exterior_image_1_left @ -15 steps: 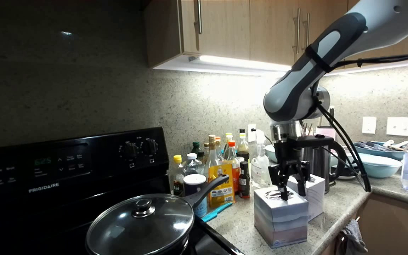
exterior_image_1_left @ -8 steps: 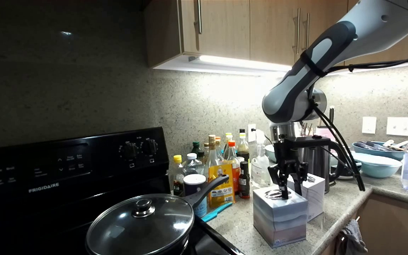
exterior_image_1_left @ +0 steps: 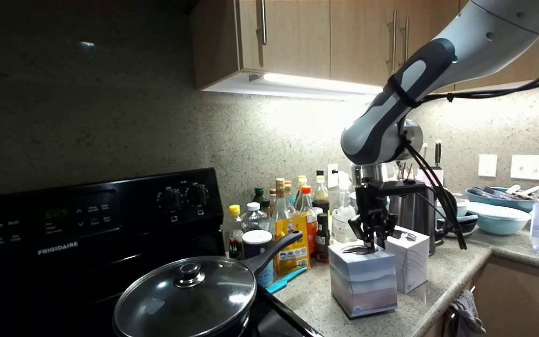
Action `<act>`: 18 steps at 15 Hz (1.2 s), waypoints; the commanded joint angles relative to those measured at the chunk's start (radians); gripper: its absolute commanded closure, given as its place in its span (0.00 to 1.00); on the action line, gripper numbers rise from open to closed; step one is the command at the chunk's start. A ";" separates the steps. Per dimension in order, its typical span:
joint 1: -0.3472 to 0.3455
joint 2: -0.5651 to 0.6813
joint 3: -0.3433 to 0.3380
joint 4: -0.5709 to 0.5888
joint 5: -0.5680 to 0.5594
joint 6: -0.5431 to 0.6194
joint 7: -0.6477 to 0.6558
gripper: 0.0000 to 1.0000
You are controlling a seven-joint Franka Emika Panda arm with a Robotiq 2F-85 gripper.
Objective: Pick up the top box and put it on the countertop.
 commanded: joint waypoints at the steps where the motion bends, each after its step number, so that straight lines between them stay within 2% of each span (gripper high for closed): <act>1: -0.005 0.034 0.000 0.033 -0.034 0.022 0.009 0.93; 6: -0.006 0.039 0.000 0.048 -0.060 0.004 -0.021 0.92; 10: -0.011 0.026 0.002 0.034 -0.104 0.006 -0.089 0.92; 14: -0.012 0.023 0.011 0.025 -0.100 0.025 -0.170 0.92; 18: -0.007 0.029 0.015 0.029 -0.121 0.022 -0.199 0.92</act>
